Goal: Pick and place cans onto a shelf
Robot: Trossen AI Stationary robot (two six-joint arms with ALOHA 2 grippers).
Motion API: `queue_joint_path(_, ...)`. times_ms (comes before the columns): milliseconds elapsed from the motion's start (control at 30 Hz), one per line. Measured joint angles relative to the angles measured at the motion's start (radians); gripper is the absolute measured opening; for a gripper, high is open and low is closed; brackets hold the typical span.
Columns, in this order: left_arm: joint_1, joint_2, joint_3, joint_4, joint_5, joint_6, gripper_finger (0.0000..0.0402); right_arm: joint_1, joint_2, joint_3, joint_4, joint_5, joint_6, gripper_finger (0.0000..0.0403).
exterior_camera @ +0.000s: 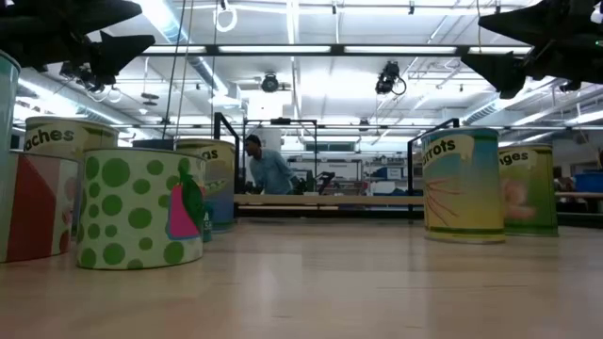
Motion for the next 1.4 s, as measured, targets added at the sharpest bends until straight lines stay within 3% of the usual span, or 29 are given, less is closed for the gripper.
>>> queue_joint_path(633,0.000,0.000,0.000,0.000,0.000,0.000,0.0316,0.000,0.000,0.000,0.001,0.000,-0.004,0.0373)
queue_joint_path(800,0.000,0.000,0.000,0.000,0.000,0.000,0.0316,-0.001,0.000,0.000,0.056,0.013,-0.195,0.0373)
queue_joint_path(1000,0.000,0.000,0.000,0.000,0.000,0.000,0.0316,-0.001,0.000,0.000,0.139,0.042,-0.257,0.0373)
queue_joint_path(1133,0.000,0.000,0.000,0.005,0.000,-0.006,0.0316,-0.004,0.000,0.003,0.222,0.231,-0.117,0.0373)
queue_joint_path(1200,0.000,0.000,0.000,0.008,0.000,-0.033,0.0316,-0.013,0.004,0.025,0.165,0.331,-0.028,0.0373)
queue_joint_path(1400,0.002,0.000,0.000,0.071,-0.003,0.031,0.0316,-0.044,0.067,0.159,-0.112,0.299,0.083,0.0373)
